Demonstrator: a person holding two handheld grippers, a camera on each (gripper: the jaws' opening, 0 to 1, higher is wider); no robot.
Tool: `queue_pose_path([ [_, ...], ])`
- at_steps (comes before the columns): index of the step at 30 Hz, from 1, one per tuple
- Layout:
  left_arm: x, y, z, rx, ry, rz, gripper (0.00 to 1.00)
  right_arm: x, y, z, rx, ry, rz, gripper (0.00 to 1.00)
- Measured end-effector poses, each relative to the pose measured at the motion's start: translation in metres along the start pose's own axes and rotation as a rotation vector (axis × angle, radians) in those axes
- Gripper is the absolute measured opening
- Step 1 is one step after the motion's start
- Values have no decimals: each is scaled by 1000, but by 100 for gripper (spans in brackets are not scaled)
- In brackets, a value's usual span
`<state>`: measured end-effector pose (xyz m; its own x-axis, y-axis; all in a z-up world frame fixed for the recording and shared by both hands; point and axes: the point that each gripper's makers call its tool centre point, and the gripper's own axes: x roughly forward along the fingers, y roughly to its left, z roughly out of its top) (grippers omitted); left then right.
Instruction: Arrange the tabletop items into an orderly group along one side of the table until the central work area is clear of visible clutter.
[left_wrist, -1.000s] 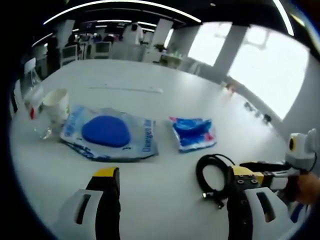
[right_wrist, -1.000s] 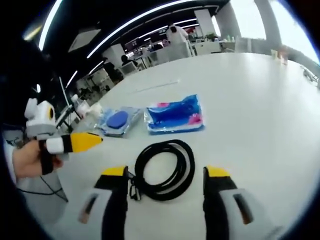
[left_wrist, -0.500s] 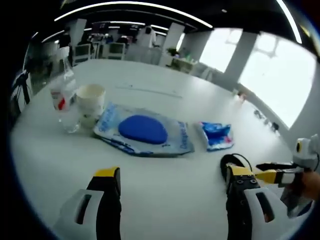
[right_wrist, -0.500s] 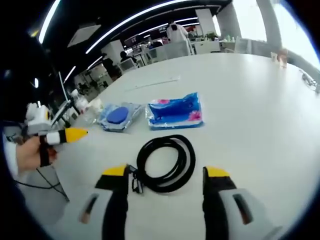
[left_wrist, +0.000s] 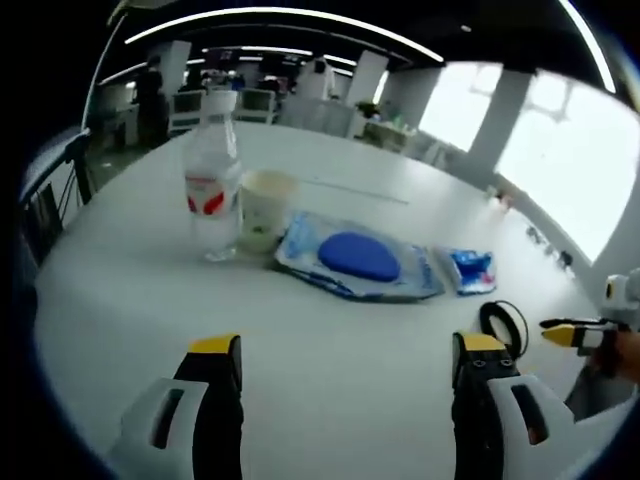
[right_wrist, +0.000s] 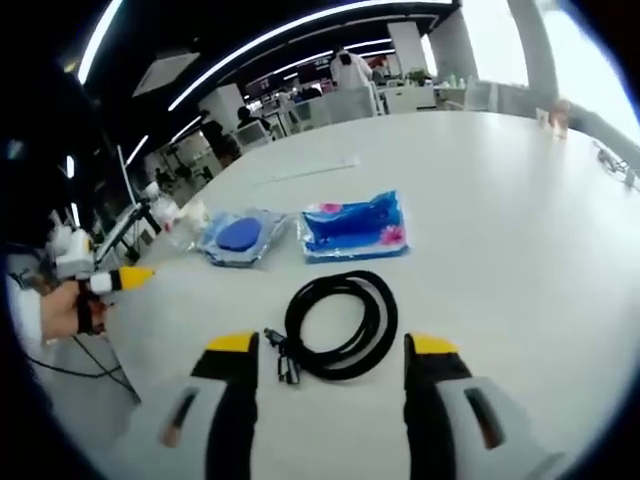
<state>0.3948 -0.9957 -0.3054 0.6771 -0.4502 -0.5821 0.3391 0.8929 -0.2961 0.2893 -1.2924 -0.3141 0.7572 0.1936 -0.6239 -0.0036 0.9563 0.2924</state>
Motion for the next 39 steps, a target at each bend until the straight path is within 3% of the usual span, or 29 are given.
queue_pose_path([
  [13, -15, 26, -3, 38, 9, -11, 82, -6, 8, -5, -4, 2, -23, 56],
  [23, -12, 24, -5, 45, 18, -36, 80, -8, 12, -9, -1, 6, -32, 54],
  [31, 2, 25, -3, 54, 32, -58, 78, -6, 16, -12, -12, 26, -22, 51],
  [39, 27, 26, 9, 52, 33, -64, 76, 4, 34, 4, -66, 33, 1, 50],
])
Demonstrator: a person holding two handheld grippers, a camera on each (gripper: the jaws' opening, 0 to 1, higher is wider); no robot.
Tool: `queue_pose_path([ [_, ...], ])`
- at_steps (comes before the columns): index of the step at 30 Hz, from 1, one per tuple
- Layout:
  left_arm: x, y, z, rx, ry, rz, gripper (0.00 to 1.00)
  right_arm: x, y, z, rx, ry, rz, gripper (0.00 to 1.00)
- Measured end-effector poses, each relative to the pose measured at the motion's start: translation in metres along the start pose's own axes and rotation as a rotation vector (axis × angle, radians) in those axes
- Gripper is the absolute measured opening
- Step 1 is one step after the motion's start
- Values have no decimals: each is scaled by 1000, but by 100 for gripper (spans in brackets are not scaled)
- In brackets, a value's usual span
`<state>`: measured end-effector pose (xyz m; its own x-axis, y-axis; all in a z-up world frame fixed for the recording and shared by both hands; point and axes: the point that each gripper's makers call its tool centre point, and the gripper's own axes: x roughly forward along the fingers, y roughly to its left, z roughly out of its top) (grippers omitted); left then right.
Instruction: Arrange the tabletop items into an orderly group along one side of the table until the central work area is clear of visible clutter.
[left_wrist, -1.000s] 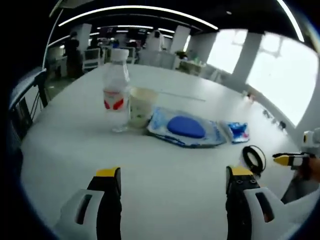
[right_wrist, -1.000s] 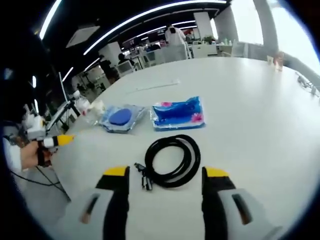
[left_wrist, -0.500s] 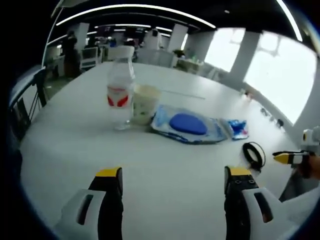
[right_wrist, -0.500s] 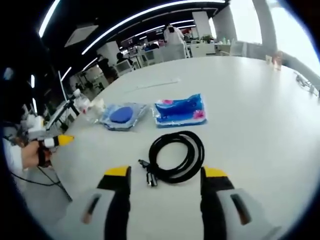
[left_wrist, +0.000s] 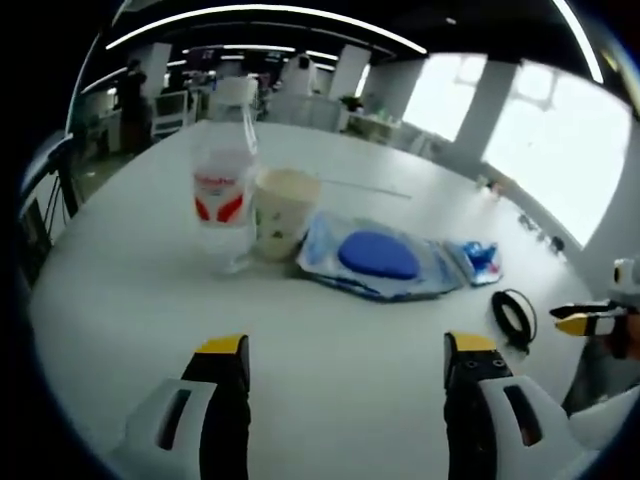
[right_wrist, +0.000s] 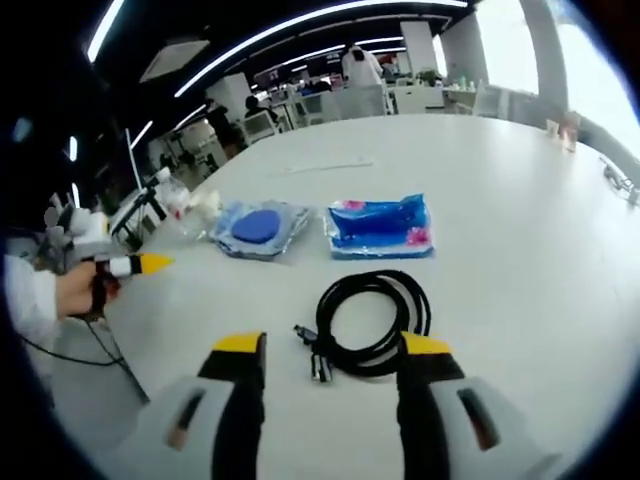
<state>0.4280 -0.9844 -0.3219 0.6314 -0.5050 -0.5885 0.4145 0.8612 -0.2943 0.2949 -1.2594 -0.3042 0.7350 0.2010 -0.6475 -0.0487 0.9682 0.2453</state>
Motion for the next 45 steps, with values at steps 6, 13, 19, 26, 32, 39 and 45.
queue_pose_path([
  [6, 19, 0, 16, -11, -16, -11, 75, 16, 14, 14, -43, 7, 32, 47],
  [13, 46, 8, 28, -60, -27, 3, 73, 42, 26, 24, -76, 33, 74, 42],
  [19, 64, 9, 33, -55, -27, 0, 72, 67, 39, 38, -111, 39, 112, 40],
  [26, 77, 13, 30, 30, 0, 15, 68, 91, 45, 44, -128, 57, 118, 39],
  [32, 79, 17, 31, 16, -3, 25, 66, 111, 53, 46, -117, 71, 138, 38],
  [39, 83, 18, 33, -9, -7, 26, 62, 136, 60, 53, -29, 64, 149, 35],
  [45, 91, 18, 33, -36, 0, 17, 54, 151, 60, 51, 13, 74, 140, 28],
])
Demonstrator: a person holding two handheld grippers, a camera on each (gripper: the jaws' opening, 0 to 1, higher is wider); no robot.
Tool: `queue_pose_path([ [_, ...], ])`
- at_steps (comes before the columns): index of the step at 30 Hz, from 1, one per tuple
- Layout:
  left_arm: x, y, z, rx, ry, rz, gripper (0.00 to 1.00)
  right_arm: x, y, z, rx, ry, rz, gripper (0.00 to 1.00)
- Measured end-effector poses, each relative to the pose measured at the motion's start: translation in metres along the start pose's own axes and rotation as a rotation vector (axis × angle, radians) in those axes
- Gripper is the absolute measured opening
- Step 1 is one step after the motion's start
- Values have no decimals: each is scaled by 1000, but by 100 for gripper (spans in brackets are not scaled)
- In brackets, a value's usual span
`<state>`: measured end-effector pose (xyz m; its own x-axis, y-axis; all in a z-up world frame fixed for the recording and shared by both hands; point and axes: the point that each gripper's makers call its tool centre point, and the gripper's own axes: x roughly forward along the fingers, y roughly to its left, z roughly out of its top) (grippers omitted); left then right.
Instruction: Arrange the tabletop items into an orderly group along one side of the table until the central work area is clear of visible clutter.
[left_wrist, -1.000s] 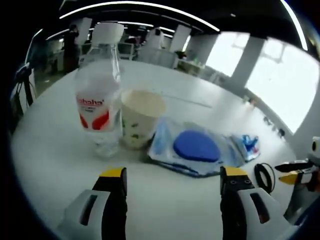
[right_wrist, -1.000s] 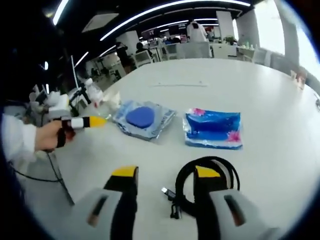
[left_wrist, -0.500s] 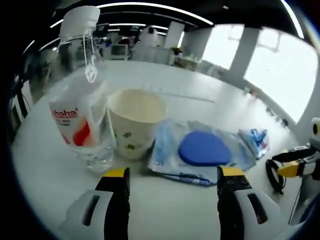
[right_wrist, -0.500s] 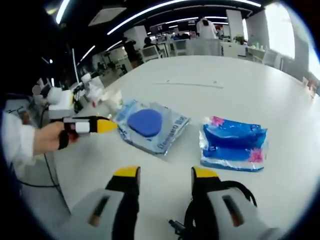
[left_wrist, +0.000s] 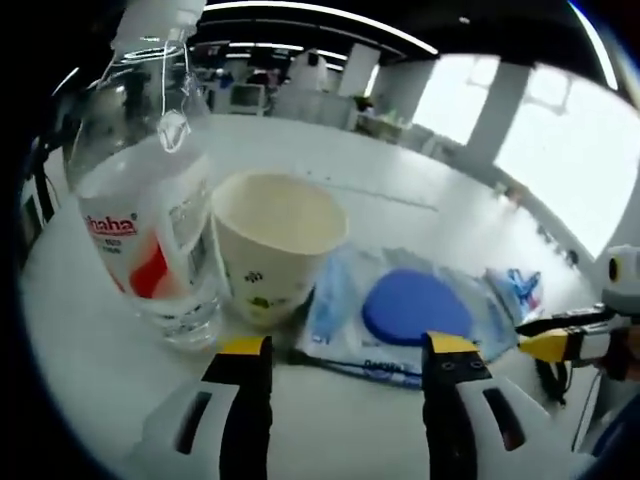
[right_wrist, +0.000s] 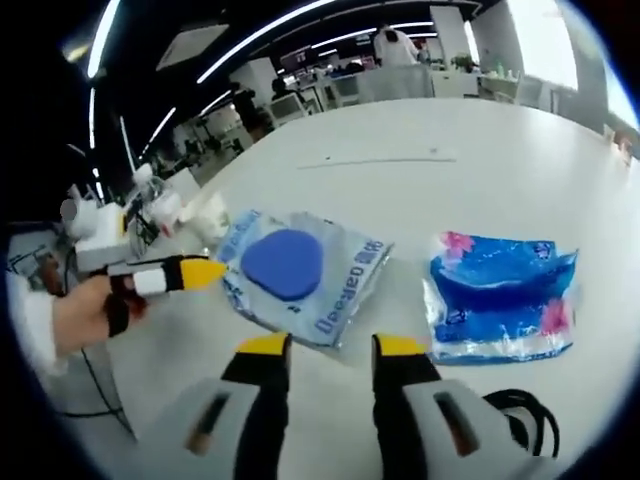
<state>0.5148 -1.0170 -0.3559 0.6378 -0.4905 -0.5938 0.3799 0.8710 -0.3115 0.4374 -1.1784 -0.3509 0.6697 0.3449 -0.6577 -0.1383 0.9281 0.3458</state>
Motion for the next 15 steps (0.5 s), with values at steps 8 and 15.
queue_pose_path([
  [8, 5, 9, 4, -36, -14, 24, 38, 7, -2, -2, 5, 2, -2, 11],
  [15, 2, 10, -3, -17, 10, 51, 22, 5, -10, -5, 95, -8, -14, 0],
])
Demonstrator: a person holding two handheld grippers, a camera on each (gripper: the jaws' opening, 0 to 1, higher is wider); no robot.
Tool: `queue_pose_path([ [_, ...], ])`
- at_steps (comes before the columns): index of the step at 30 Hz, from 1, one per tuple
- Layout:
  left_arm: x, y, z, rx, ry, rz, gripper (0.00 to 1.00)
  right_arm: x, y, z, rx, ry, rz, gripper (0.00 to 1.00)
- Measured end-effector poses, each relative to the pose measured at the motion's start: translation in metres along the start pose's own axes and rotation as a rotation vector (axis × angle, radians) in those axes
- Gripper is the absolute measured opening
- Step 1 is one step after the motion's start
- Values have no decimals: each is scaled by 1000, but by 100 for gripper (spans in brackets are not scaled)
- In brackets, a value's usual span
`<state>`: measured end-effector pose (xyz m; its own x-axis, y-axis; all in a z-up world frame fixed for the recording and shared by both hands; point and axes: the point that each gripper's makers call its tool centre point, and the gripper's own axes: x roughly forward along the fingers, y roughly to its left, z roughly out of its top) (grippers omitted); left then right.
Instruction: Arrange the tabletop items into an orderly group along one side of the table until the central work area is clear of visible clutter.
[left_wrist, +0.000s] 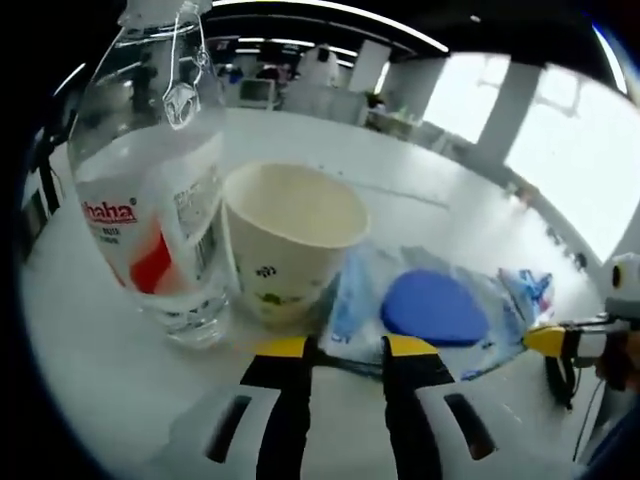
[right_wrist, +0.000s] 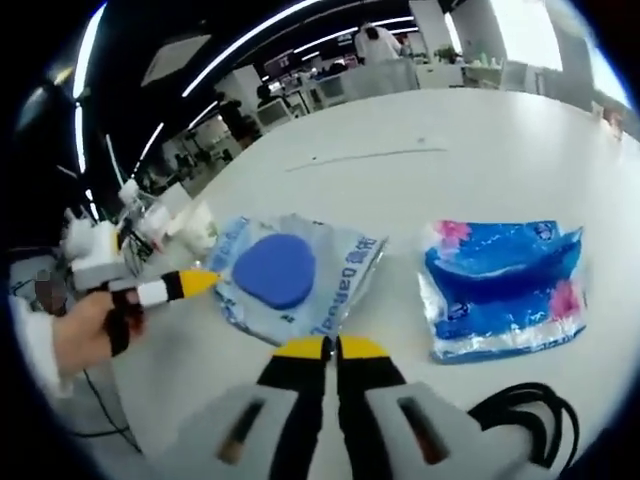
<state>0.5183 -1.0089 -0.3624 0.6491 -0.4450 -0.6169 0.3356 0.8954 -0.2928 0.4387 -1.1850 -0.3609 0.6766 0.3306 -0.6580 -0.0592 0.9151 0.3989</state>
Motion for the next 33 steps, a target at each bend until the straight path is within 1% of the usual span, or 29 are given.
queue_pose_path([
  [2, 0, 0, -2, -9, 7, 2, 15, -2, -2, 1, 0, -6, -10, 0],
  [4, 0, 1, -5, -13, 24, -10, 5, -5, -3, 4, -21, -16, -25, 0],
  [6, -1, 2, -4, -25, 16, -16, 2, -7, -3, 6, -40, -22, -21, 0],
  [8, -3, -2, -3, -29, 17, -27, 1, -9, -4, 8, -43, -26, -24, 0],
  [9, -4, -5, -4, -14, 18, -33, 0, -11, -4, 10, -56, -35, -30, 0],
  [10, -5, -8, -4, -1, 17, -40, 0, -12, -5, 12, -76, -42, -35, 0],
  [11, -8, -12, -3, 13, 13, -43, 0, -13, -6, 15, -115, -50, -46, 0],
  [13, -10, -15, -2, 21, 5, -45, 0, -14, -7, 19, -153, -55, -59, 0],
  [14, -11, -17, -1, 23, 0, -47, 0, -15, -7, 21, -155, -56, -60, 0],
  [16, -11, -19, 2, 40, -19, -52, 0, -18, -10, 26, -190, -65, -65, 0],
  [18, -12, -25, 5, 55, -35, -70, 0, -21, -13, 31, -220, -75, -72, 0],
  [21, -12, -30, 6, 70, -40, -75, 0, -24, -18, 33, -240, -73, -71, 0],
  [27, -12, -36, 3, 88, -45, -76, 0, -23, -25, 29, -245, -62, -71, 0],
  [30, -9, -34, -4, 87, -19, -76, 0, -19, -29, 21, -262, -42, -73, 0],
  [33, -9, -32, -8, 90, -8, -70, 0, -16, -30, 13, -252, -25, -68, 0],
])
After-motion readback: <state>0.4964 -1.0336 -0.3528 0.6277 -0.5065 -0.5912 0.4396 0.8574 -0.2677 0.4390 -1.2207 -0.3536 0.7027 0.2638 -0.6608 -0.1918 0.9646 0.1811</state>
